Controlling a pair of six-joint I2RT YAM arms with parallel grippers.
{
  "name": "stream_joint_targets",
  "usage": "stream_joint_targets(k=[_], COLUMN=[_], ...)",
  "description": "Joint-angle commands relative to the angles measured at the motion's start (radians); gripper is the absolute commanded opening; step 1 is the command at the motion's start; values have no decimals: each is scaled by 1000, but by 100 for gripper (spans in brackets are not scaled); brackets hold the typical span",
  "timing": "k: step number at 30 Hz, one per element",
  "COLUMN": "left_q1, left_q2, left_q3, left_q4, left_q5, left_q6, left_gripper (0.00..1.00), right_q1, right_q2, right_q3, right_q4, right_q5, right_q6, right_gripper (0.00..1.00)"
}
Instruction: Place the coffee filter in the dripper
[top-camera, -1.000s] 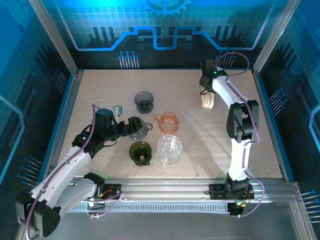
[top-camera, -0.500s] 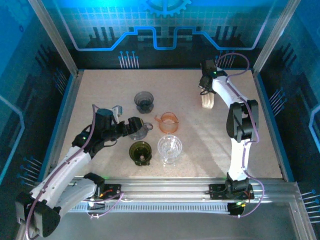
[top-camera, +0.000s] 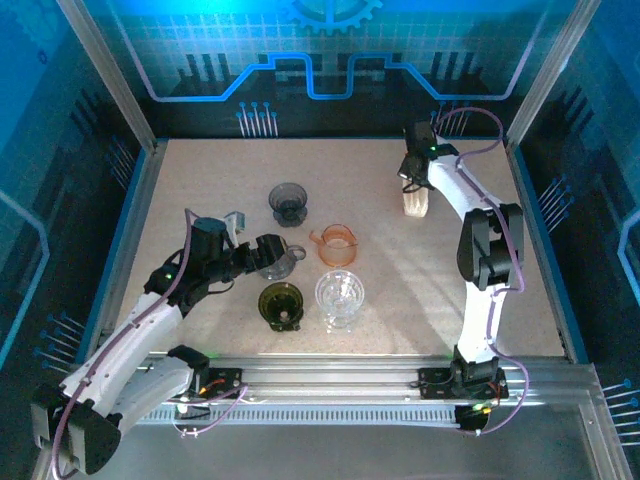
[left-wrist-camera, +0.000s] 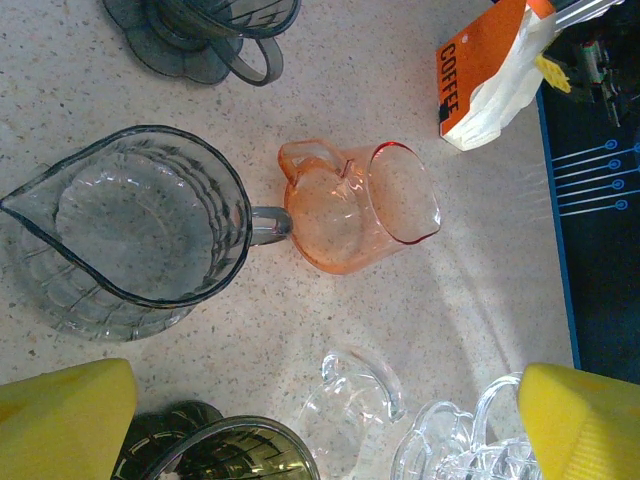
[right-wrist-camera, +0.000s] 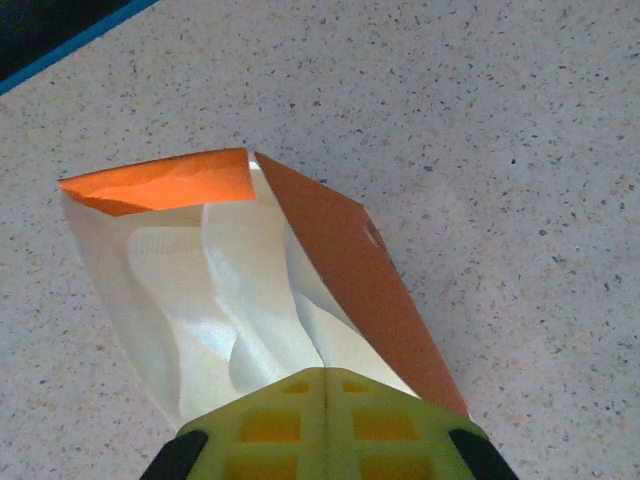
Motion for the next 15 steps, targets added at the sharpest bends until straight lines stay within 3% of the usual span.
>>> stream_joint_targets(k=[1, 15], left_q1=[-3, -3], left_q2=[-2, -4], left_q3=[-7, 10], left_q4=[3, -14], left_q5=[27, 28], left_q6=[4, 1], left_gripper=[99, 99], right_q1=[-14, -3], right_q2=[-52, -168], right_q3=[-20, -83], right_q4=[17, 27], right_q5=[4, 48], right_q6=[-5, -55], right_gripper=[1, 0])
